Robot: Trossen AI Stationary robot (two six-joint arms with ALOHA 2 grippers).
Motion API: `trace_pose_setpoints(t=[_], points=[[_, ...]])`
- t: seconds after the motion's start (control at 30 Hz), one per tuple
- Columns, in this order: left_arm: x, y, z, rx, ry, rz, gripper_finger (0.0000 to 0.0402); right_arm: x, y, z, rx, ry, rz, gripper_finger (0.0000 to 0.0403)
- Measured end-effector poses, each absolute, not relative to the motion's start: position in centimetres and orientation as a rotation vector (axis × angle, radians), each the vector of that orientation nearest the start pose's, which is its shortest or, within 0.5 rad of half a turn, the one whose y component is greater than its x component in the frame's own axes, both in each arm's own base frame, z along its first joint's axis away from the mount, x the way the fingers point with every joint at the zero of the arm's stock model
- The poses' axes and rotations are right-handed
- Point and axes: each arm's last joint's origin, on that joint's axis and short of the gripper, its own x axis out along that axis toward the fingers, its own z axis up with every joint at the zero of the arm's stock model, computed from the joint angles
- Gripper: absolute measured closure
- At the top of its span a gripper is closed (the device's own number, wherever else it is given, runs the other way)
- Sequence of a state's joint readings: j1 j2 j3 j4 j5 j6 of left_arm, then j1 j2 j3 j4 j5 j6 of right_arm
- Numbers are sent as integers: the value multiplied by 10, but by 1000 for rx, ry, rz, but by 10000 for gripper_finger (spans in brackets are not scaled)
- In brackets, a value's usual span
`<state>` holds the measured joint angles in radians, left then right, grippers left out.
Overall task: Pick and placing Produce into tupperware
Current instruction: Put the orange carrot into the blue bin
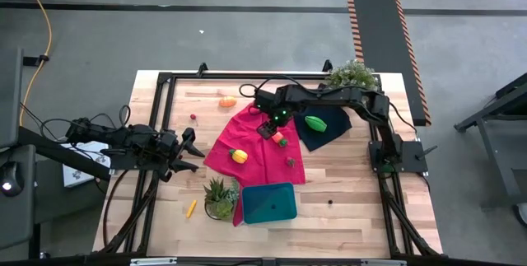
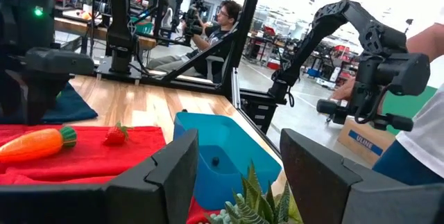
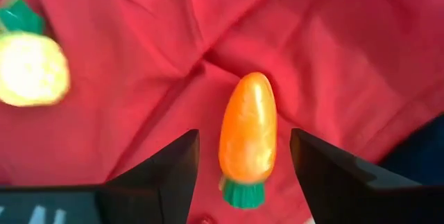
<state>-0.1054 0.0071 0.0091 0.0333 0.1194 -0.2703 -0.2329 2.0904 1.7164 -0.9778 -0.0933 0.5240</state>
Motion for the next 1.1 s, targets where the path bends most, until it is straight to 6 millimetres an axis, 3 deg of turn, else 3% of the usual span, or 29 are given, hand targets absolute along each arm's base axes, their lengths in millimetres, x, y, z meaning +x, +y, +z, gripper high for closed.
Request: trace_pose_setpoints(t=[1.1], points=[[96, -14, 170, -278, -7, -229, 208, 419, -98, 167, 698, 1390, -388, 187]])
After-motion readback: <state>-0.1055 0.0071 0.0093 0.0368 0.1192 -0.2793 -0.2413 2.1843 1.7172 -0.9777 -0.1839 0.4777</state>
